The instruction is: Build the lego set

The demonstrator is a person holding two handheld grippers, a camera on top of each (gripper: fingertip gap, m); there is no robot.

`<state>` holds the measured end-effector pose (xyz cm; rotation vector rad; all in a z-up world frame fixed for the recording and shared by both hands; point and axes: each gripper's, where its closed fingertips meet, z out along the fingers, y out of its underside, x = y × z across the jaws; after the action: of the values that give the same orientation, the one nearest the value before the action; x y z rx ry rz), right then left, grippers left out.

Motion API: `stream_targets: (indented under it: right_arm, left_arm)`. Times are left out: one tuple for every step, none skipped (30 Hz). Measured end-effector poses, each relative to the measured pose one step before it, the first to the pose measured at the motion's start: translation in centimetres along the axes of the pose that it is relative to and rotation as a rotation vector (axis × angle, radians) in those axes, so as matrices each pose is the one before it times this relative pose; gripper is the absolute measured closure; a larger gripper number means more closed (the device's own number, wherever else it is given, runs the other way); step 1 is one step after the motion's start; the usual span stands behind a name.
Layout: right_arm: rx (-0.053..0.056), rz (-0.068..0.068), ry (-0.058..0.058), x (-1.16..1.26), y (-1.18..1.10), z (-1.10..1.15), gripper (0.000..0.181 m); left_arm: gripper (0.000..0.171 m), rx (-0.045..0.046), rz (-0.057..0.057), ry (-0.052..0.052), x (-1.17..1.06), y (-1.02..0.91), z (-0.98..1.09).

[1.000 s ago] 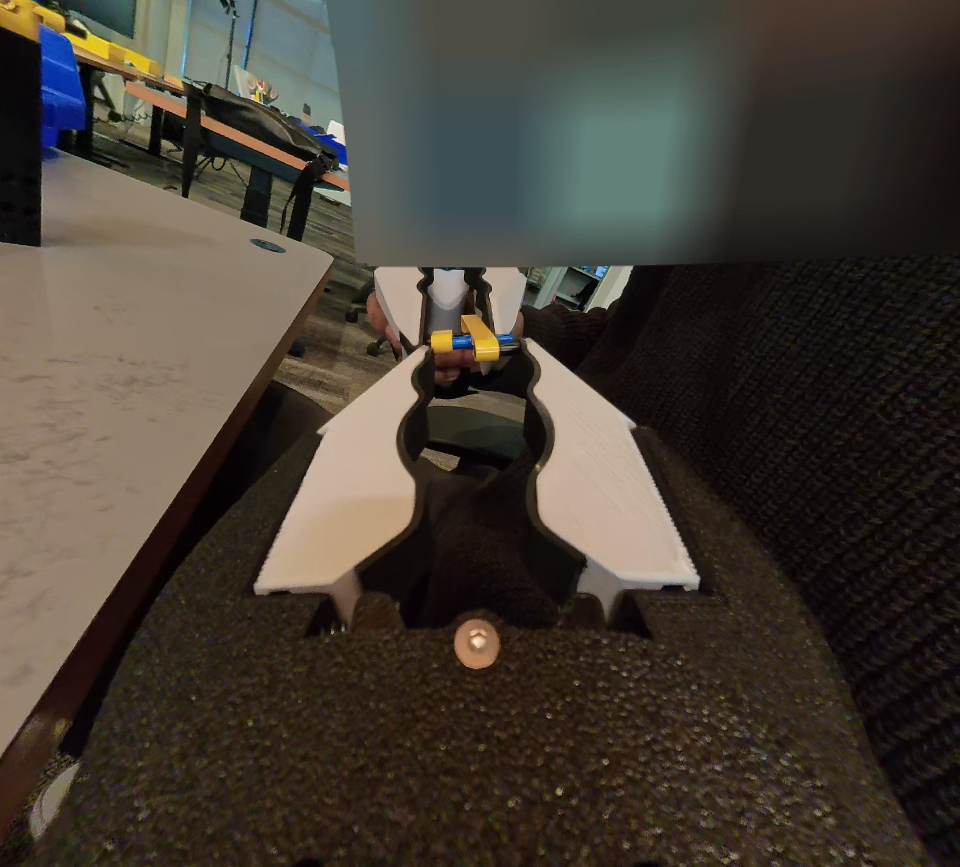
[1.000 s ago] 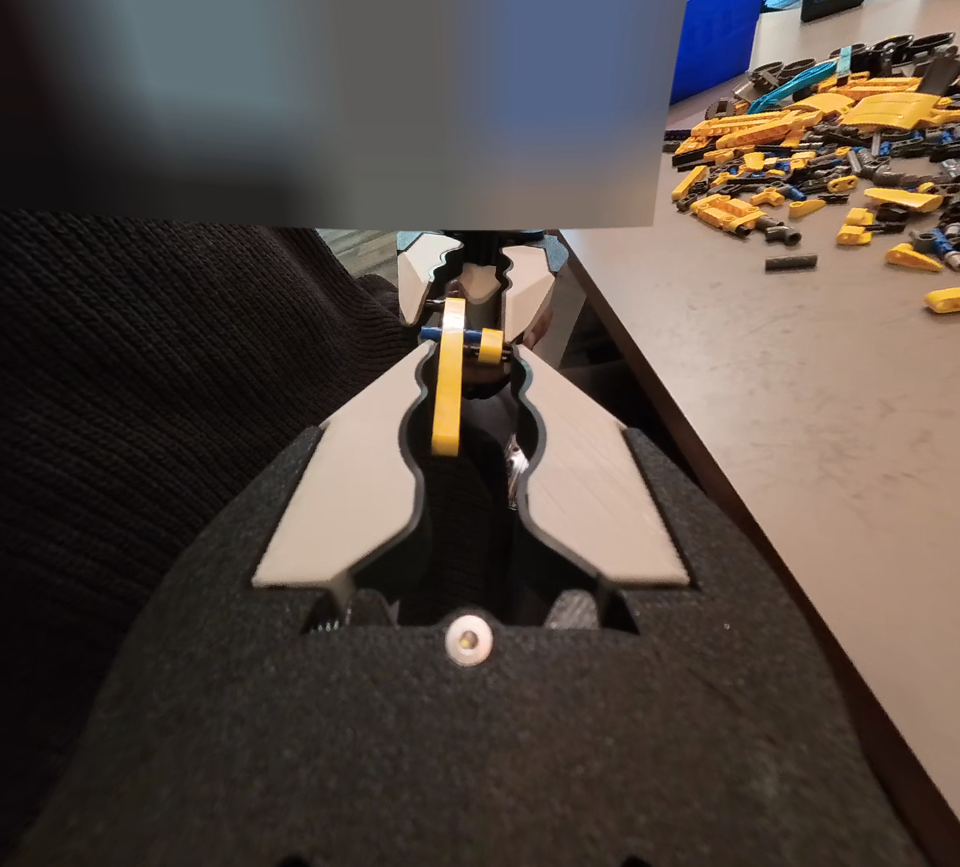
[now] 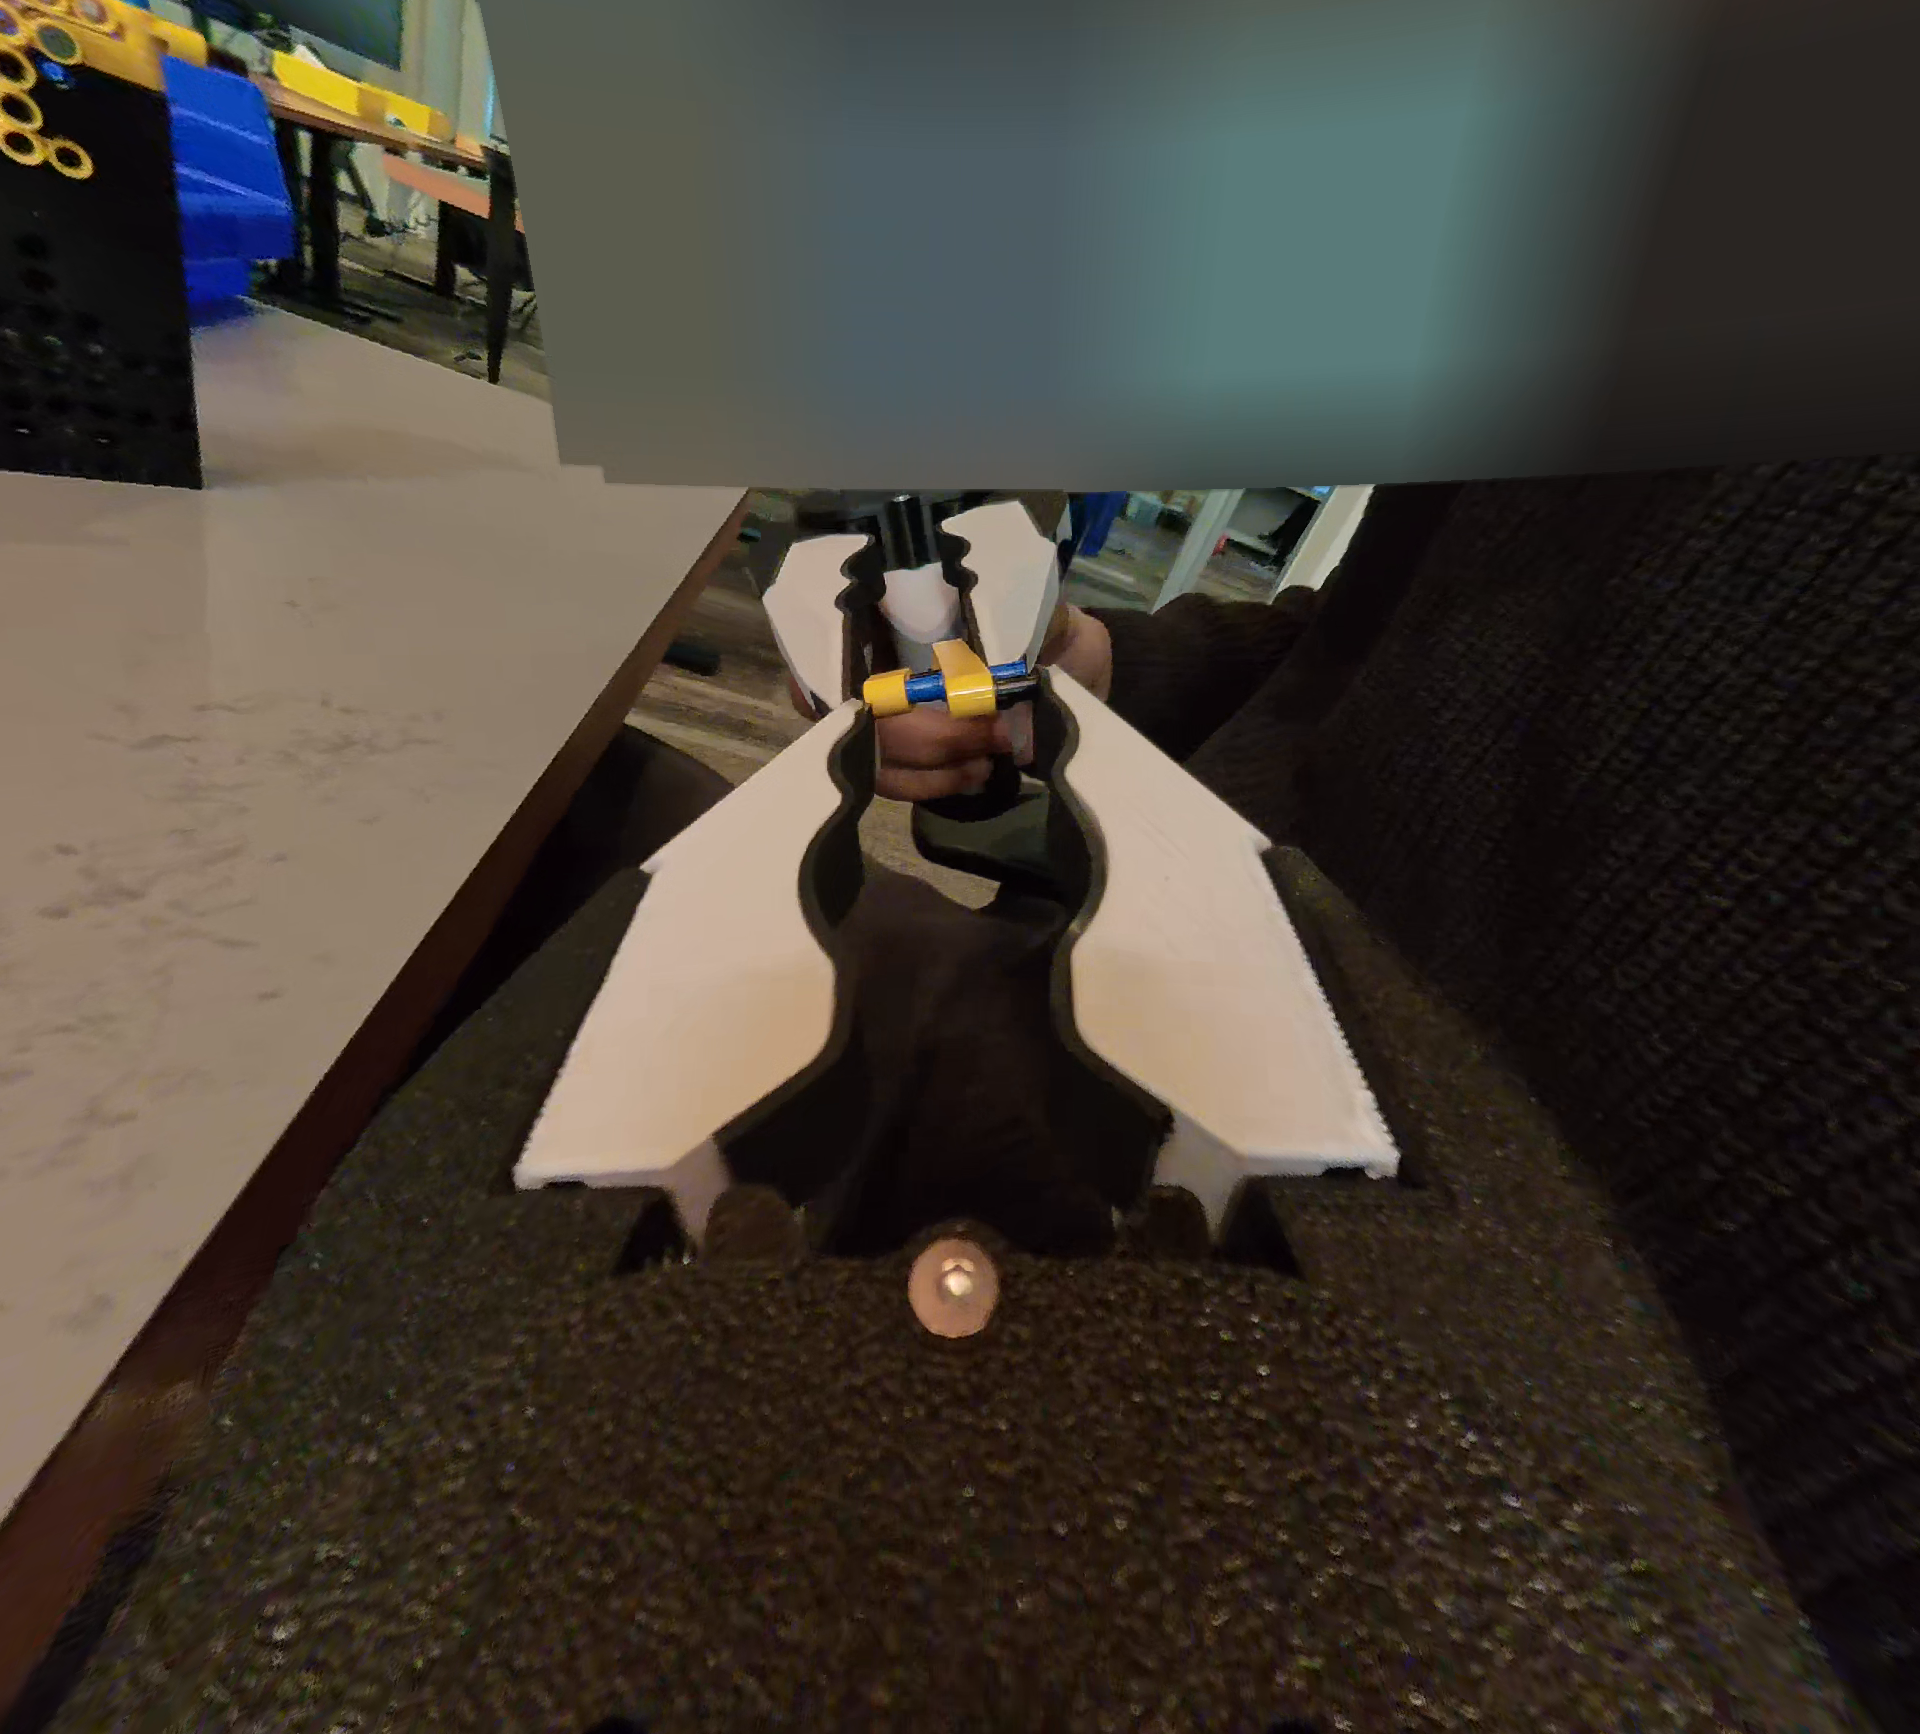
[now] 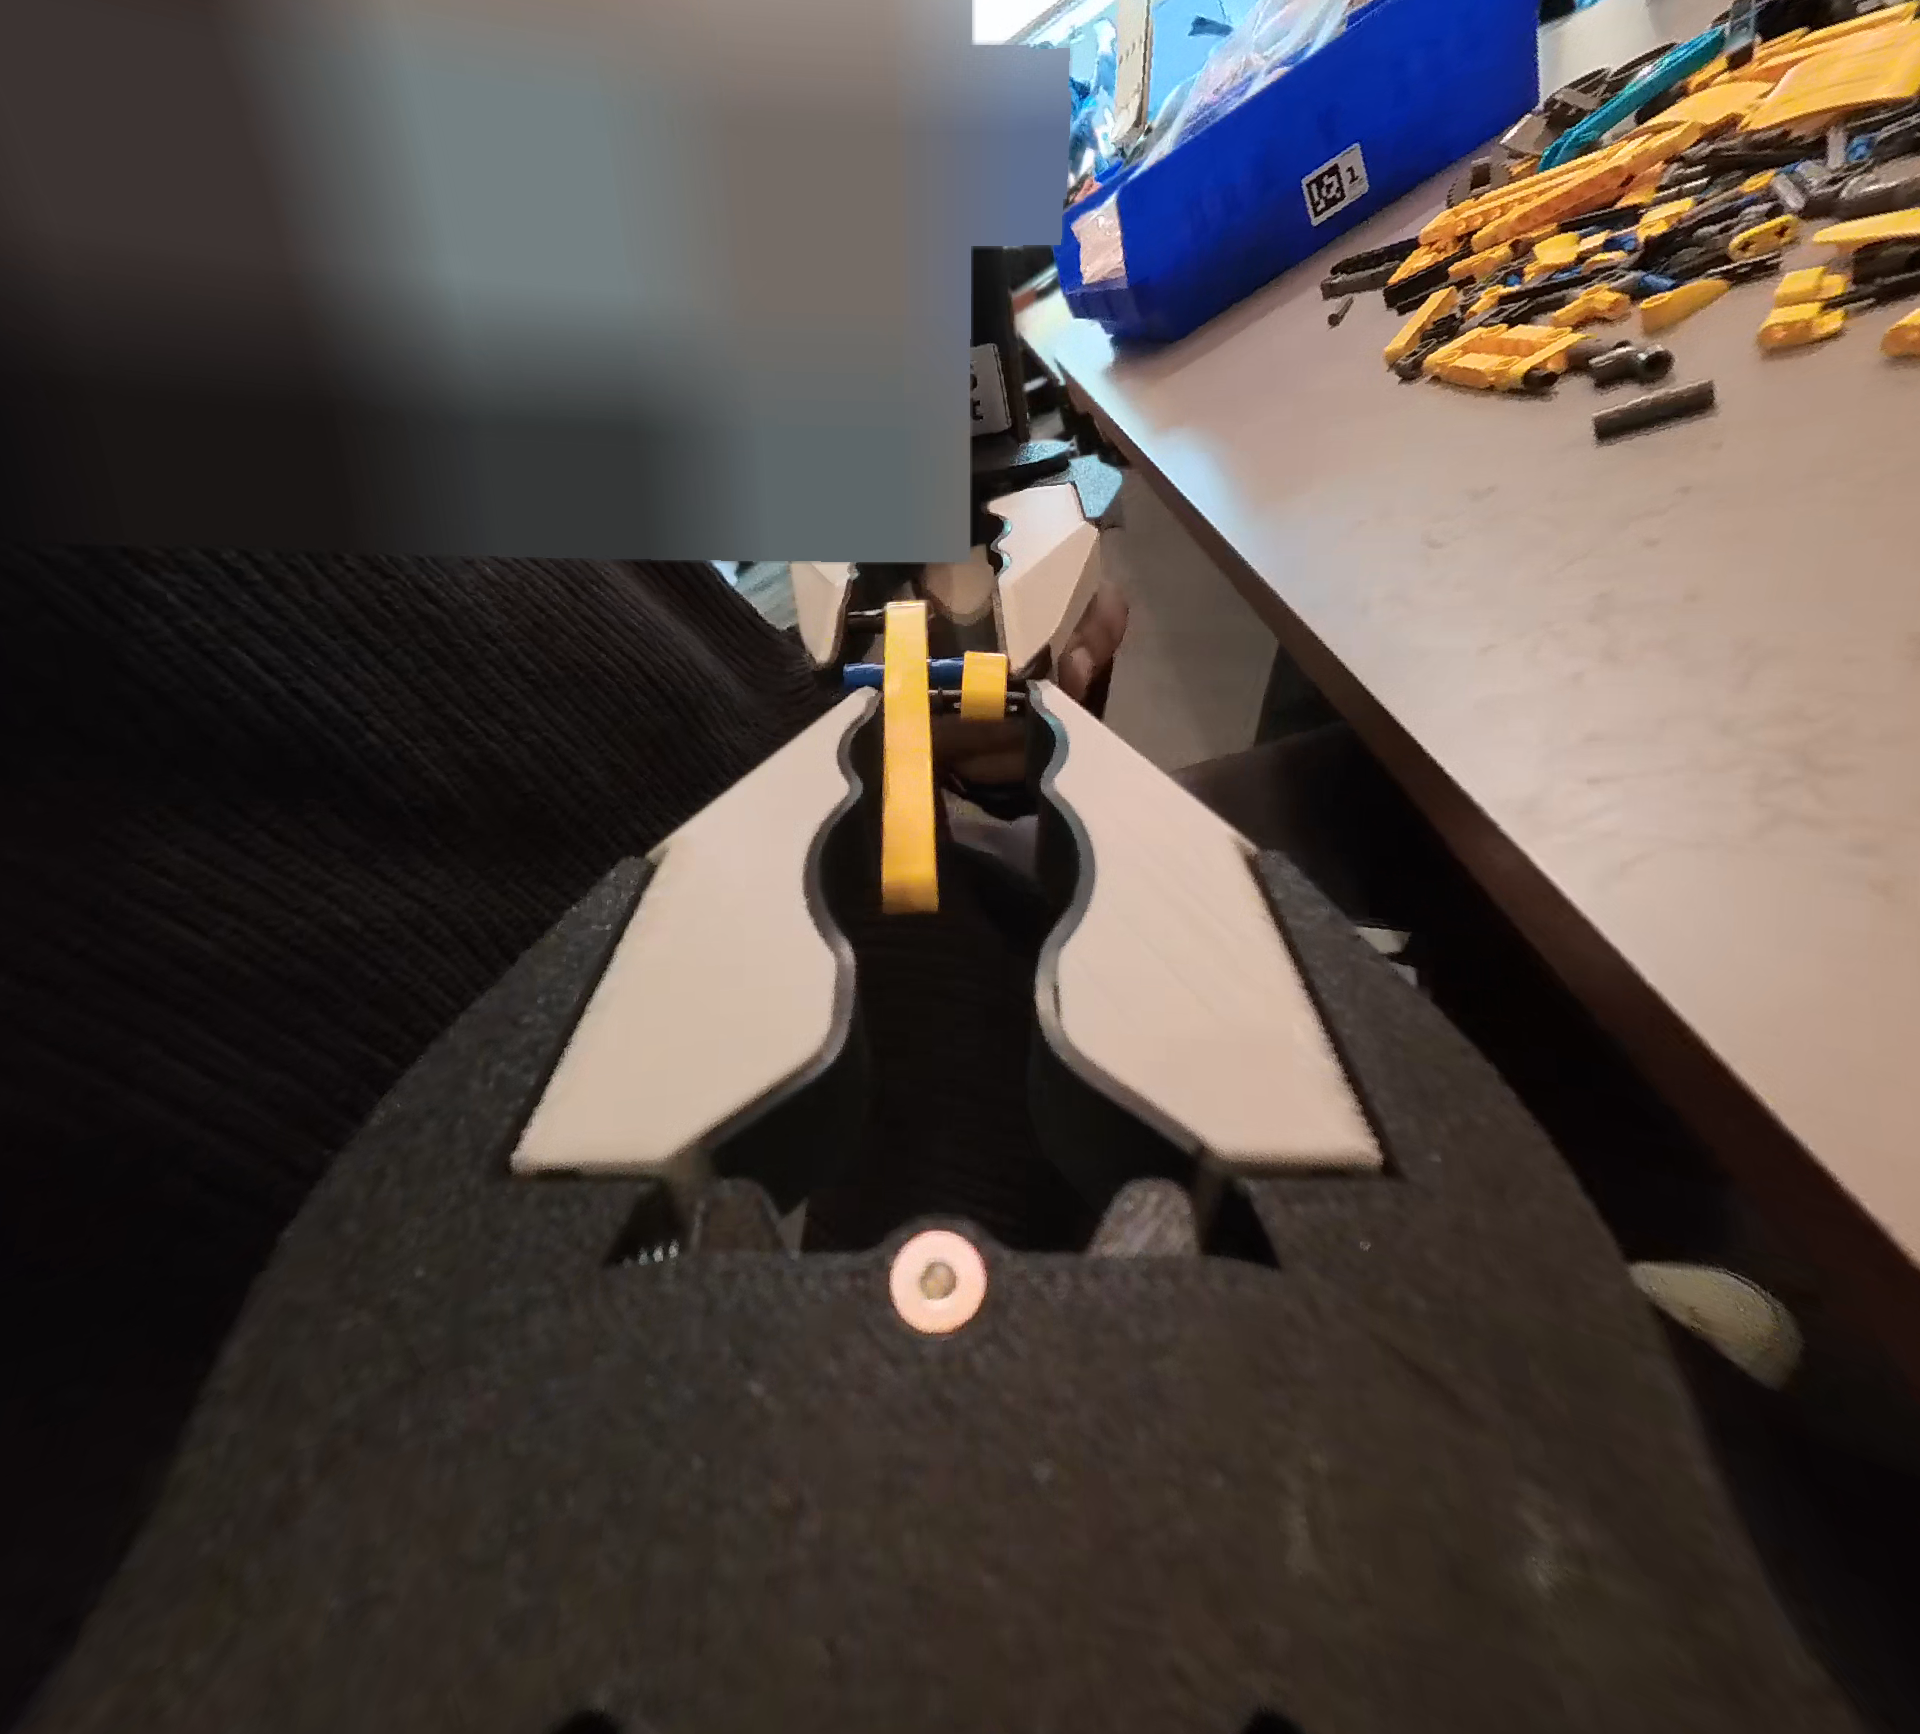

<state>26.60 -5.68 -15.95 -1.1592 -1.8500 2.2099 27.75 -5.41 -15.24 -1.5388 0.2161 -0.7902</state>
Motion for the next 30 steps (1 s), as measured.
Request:
stream_targets:
  right_arm:
    - [0.0042, 0.0084, -0.0059, -0.054, 0.099, 0.035, 0.156]
    - [0.0019, 0.0039, -0.0037, -0.044, 0.069, -0.014, 0.156]
    - [0.0003, -0.0040, 0.0004, -0.034, 0.035, -0.061, 0.156]
    - [-0.0046, -0.0060, 0.0059, 0.005, 0.054, -0.047, 0.156]
    - [-0.0071, -0.0150, 0.0174, 0.114, 0.026, -0.052, 0.156]
    - [-0.0049, -0.0141, 0.0172, 0.115, -0.059, -0.055, 0.156]
    - [-0.0091, -0.0099, 0.0139, 0.133, -0.041, -0.092, 0.156]
    - [-0.0106, -0.0088, 0.0081, 0.098, -0.004, -0.102, 0.156]
    - [-0.0070, -0.0106, 0.0035, 0.007, -0.010, -0.068, 0.156]
    - [-0.0066, -0.0063, 0.0016, -0.011, -0.004, -0.033, 0.156]
    - [-0.0087, -0.0039, -0.0020, -0.085, 0.026, -0.005, 0.156]
    - [-0.0115, -0.0094, 0.0057, -0.006, 0.062, 0.004, 0.156]
    - [-0.0108, -0.0114, 0.0100, 0.054, 0.016, -0.033, 0.156]
    - [-0.0152, -0.0107, 0.0011, -0.079, 0.039, -0.013, 0.155]
    - [-0.0182, -0.0133, 0.0017, -0.071, 0.072, -0.001, 0.156]
    - [-0.0165, -0.0149, 0.0073, 0.016, 0.026, -0.018, 0.156]
    - [-0.0199, -0.0159, 0.0042, -0.045, 0.074, -0.006, 0.156]
    - [-0.0250, -0.0150, -0.0020, -0.123, 0.133, 0.023, 0.155]
    - [-0.0253, -0.0128, -0.0004, -0.101, 0.134, 0.023, 0.155]
    - [-0.0268, -0.0068, -0.0007, -0.079, 0.150, 0.028, 0.155]
    - [-0.0267, -0.0022, -0.0011, -0.029, 0.153, 0.022, 0.155]
    - [-0.0213, -0.0018, 0.0035, 0.066, 0.118, 0.006, 0.155]
    - [-0.0123, 0.0007, -0.0008, 0.001, 0.036, -0.031, 0.155]
    - [-0.0095, 0.0006, -0.0015, -0.015, 0.037, -0.027, 0.155]
    - [-0.0067, -0.0029, 0.0019, 0.026, 0.064, -0.002, 0.155]
    - [-0.0086, -0.0027, -0.0008, -0.020, 0.138, 0.019, 0.155]
    - [-0.0119, -0.0061, 0.0005, -0.009, 0.171, 0.033, 0.155]
    - [-0.0112, -0.0061, 0.0007, -0.020, 0.164, 0.041, 0.155]
    - [-0.0077, -0.0043, -0.0023, -0.065, 0.100, 0.060, 0.155]
    - [-0.0019, -0.0020, 0.0022, 0.008, 0.009, 0.008, 0.155]
  left_arm:
    - [0.143, -0.00675, 0.0068, 0.0018, 0.064, 0.074, -0.027]
    - [0.143, -0.00637, -0.0011, 0.0011, 0.051, 0.082, 0.024]
    - [0.143, -0.00135, -0.0065, 0.0026, 0.004, 0.037, 0.062]
    - [0.142, -0.00215, -0.0163, 0.0096, -0.033, 0.076, 0.039]
    - [0.141, 0.00070, -0.0282, 0.0146, -0.074, 0.037, 0.017]
    - [0.140, 0.01041, -0.0373, 0.0170, -0.060, -0.065, 0.041]
    - [0.139, 0.00672, -0.0376, 0.0131, -0.088, -0.039, 0.063]
    - [0.139, 0.00259, -0.0244, 0.0078, -0.076, -0.013, 0.073]
    - [0.139, 0.00227, -0.0042, 0.0019, -0.004, -0.013, 0.065]
    - [0.139, -0.00139, 0.0117, -0.0045, 0.023, 0.012, 0.028]
    - [0.138, -0.00629, 0.0174, -0.0012, 0.071, 0.043, -0.011]
    - [0.138, -0.00550, 0.0109, -0.0119, -0.086, -0.003, -0.044]
    - [0.133, -0.00404, 0.0122, -0.0265, -0.331, 0.000, -0.071]
    - [0.129, -0.00845, 0.0169, -0.0127, -0.121, 0.070, -0.021]
    - [0.129, -0.01099, 0.0139, 0.0000, 0.067, 0.123, -0.005]
    - [0.129, -0.00858, 0.0101, -0.0051, -0.020, 0.067, -0.011]
    - [0.129, -0.01156, 0.0111, 0.0013, 0.063, 0.130, -0.014]
    - [0.129, -0.01524, 0.0080, 0.0113, 0.192, 0.200, 0.018]
    - [0.131, -0.01150, 0.0055, 0.0119, 0.203, 0.150, 0.011]
    - [0.134, -0.00780, 0.0082, 0.0108, 0.222, 0.108, 0.019]
    - [0.138, -0.00648, 0.0072, 0.0083, 0.212, 0.106, 0.049]
    - [0.139, -0.00089, 0.0038, -0.0082, -0.021, 0.005, 0.050]
    - [0.139, 0.00027, 0.0052, -0.0044, 0.005, 0.014, 0.037]
    - [0.139, -0.00188, -0.0025, -0.0007, 0.006, 0.025, 0.037]
    - [0.139, -0.00141, -0.0062, -0.0004, -0.023, 0.007, 0.030]
    - [0.139, -0.00289, -0.0061, 0.0034, 0.021, 0.056, 0.048]
    - [0.139, -0.00485, -0.0088, 0.0041, 0.015, 0.101, 0.065]
    - [0.139, -0.00252, -0.0079, 0.0064, 0.044, 0.057, 0.081]
    - [0.138, 0.00057, -0.0085, 0.0094, 0.096, 0.027, 0.058]
    - [0.138, 0.00264, -0.0086, 0.0027, -0.018, -0.021, -0.004]
